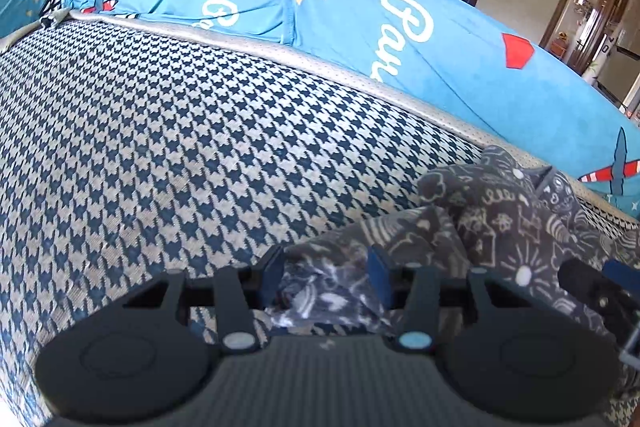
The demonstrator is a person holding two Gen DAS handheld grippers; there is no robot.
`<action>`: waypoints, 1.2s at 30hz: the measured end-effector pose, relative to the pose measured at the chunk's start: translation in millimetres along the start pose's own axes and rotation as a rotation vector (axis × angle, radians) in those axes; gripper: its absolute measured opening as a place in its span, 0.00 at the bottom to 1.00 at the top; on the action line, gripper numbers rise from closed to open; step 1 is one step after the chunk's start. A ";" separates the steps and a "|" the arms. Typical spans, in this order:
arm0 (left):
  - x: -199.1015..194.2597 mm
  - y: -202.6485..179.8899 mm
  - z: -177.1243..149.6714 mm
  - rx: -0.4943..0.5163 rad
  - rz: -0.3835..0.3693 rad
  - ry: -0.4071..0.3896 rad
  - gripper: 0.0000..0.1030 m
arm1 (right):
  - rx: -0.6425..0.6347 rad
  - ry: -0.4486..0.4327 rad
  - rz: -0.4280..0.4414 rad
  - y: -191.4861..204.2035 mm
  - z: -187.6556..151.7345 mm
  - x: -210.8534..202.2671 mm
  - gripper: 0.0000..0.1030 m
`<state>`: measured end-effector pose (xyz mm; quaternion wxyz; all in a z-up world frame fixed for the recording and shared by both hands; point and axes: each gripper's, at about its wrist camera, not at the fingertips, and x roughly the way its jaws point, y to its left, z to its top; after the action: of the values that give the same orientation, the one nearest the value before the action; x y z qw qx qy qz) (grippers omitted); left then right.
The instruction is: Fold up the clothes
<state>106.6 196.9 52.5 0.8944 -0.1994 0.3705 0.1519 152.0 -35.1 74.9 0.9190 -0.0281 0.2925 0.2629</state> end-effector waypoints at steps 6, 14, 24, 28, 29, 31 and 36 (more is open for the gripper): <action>-1.9 18.3 2.6 -0.026 0.006 0.003 0.47 | 0.009 0.043 0.152 12.9 -4.1 11.5 0.84; -3.2 32.3 3.8 -0.059 -0.020 0.026 0.60 | -0.088 0.055 0.194 44.1 -14.6 32.0 0.84; -9.9 42.6 9.0 -0.121 -0.069 0.021 0.88 | -0.111 0.063 0.147 57.8 -30.0 51.0 0.40; -16.0 47.6 14.4 -0.156 -0.101 -0.003 0.96 | -0.093 0.051 0.234 61.3 -28.6 41.7 0.18; -17.4 48.7 15.8 -0.162 -0.107 -0.009 0.97 | -0.107 0.051 0.262 64.9 -29.6 39.0 0.18; -18.8 50.6 17.4 -0.172 -0.113 -0.015 0.97 | -0.142 0.057 0.318 73.2 -32.0 34.2 0.18; -17.5 51.8 18.0 -0.178 -0.133 -0.005 0.97 | -0.230 0.075 0.430 94.7 -42.3 24.8 0.18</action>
<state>83.8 248.5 64.1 0.8823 -0.3015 0.3392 0.1250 99.7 49.2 35.9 0.8212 -0.0792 0.2940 0.4826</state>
